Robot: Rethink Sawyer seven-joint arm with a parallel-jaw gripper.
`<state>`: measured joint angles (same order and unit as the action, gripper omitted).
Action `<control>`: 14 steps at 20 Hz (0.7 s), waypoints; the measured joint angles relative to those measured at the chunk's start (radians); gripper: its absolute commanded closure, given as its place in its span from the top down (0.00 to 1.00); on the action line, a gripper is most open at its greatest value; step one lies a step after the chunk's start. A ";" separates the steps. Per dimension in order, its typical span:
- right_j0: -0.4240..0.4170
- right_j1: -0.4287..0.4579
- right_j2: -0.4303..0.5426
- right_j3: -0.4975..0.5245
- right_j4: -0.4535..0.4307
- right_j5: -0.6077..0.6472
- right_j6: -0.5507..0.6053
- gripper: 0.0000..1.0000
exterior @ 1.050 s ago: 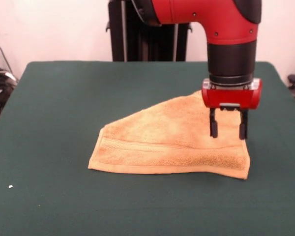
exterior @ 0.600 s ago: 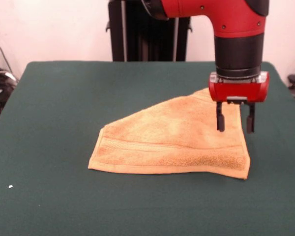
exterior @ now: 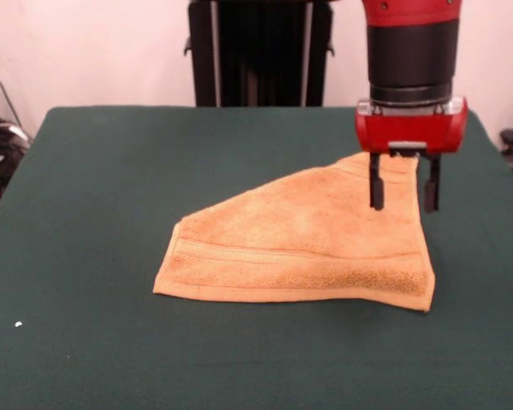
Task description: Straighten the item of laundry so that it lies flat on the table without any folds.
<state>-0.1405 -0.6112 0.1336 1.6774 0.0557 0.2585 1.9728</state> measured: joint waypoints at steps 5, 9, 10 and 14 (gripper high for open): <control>-0.011 0.012 -0.013 -0.025 0.000 0.002 0.000 1.00; -0.011 0.030 -0.013 -0.039 0.000 0.002 0.000 1.00; -0.011 0.045 -0.014 -0.050 0.000 0.002 0.000 1.00; -0.010 0.085 -0.014 -0.069 0.000 -0.002 0.000 1.00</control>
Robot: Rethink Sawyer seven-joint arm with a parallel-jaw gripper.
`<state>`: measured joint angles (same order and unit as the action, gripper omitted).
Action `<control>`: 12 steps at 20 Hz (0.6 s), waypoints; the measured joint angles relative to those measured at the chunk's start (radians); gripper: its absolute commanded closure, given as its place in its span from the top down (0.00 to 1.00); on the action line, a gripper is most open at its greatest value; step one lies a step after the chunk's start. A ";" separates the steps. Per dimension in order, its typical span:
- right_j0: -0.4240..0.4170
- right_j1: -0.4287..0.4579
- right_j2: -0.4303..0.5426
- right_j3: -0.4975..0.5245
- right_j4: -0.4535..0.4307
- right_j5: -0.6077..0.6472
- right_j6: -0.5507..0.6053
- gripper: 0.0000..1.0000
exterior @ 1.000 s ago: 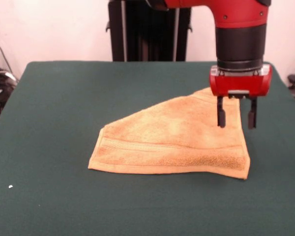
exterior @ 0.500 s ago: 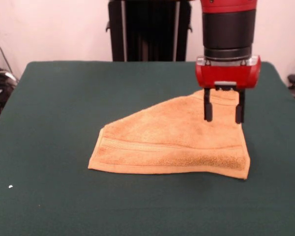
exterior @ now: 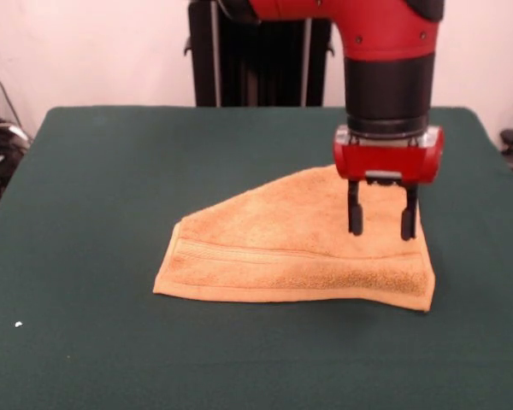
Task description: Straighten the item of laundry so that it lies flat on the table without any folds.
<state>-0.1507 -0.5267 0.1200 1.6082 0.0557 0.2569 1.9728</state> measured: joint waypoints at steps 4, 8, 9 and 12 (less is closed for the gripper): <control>0.005 0.068 0.000 -0.023 0.000 -0.026 0.000 1.00; 0.012 0.128 0.000 -0.039 0.001 -0.057 0.000 1.00; 0.013 0.135 0.000 -0.040 0.001 -0.061 0.000 1.00; 0.019 0.172 0.000 -0.049 0.001 -0.092 0.000 1.00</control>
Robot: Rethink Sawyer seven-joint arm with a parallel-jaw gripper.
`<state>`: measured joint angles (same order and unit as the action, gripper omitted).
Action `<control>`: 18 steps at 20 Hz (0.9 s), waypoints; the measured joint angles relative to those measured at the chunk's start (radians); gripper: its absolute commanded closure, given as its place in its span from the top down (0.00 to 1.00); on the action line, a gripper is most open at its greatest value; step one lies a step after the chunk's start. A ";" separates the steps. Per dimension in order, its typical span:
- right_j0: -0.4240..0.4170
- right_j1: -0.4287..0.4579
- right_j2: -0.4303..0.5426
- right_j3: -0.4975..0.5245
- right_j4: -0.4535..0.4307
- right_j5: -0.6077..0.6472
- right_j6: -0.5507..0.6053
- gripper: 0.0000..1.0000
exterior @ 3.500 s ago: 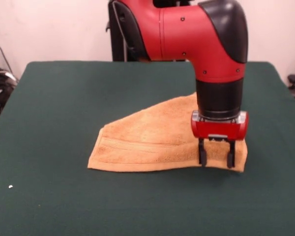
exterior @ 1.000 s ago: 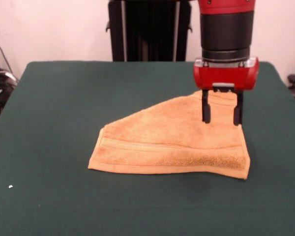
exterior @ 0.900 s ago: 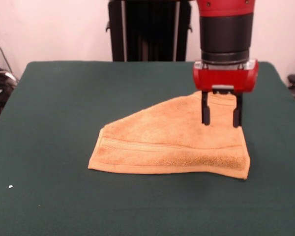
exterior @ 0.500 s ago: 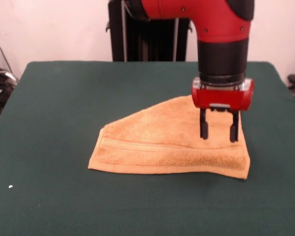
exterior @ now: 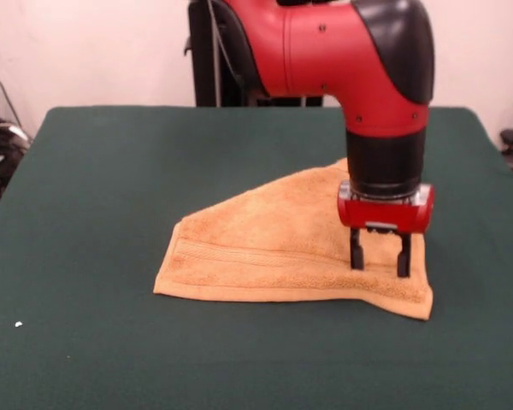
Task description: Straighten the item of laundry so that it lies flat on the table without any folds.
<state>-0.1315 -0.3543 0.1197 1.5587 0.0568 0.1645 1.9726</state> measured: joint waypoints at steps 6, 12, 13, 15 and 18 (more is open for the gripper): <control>0.004 0.002 -0.002 -0.009 0.000 -0.015 0.000 1.00; 0.003 0.006 -0.004 -0.014 0.000 -0.016 0.000 0.00; 0.002 0.007 -0.005 -0.015 0.000 -0.017 0.000 0.00; 0.001 0.010 -0.008 -0.017 0.000 -0.020 0.000 0.00; 0.007 0.013 -0.018 -0.020 0.000 -0.028 0.000 0.00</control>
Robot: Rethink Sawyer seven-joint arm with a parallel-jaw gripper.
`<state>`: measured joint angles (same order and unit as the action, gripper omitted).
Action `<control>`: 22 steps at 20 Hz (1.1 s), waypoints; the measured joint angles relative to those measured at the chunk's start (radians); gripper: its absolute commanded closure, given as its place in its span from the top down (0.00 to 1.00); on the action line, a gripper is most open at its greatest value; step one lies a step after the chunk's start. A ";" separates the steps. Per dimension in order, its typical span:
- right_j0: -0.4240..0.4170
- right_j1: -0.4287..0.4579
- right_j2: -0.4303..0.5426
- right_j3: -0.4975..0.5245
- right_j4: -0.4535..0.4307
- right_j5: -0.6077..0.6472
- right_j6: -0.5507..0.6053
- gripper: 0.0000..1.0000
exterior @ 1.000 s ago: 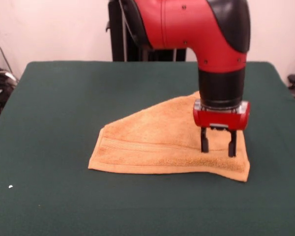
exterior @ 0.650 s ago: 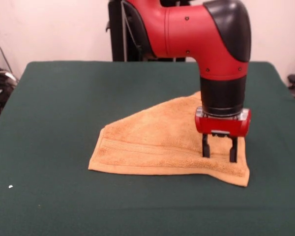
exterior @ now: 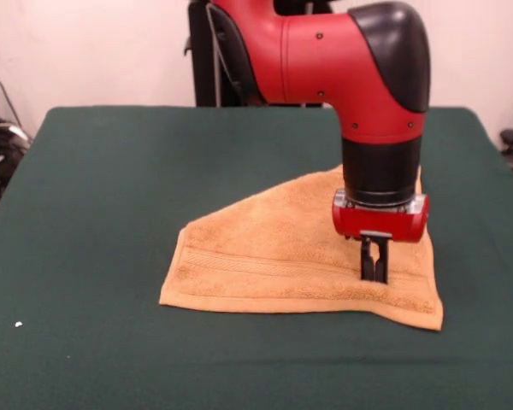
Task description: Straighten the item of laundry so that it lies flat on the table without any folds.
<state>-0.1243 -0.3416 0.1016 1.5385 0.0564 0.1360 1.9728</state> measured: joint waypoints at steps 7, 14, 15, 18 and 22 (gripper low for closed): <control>0.003 0.000 -0.003 -0.001 0.000 -0.003 0.000 0.00; 0.010 0.001 -0.009 -0.002 0.004 -0.003 0.000 0.00; 0.013 0.001 -0.011 -0.003 0.005 -0.003 0.000 0.00; 0.028 0.004 -0.018 -0.010 0.023 -0.010 0.000 0.00; 0.090 0.012 -0.065 -0.011 0.139 -0.015 0.007 0.00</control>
<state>-0.0345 -0.3294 0.0366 1.5270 0.1957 0.1211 1.9802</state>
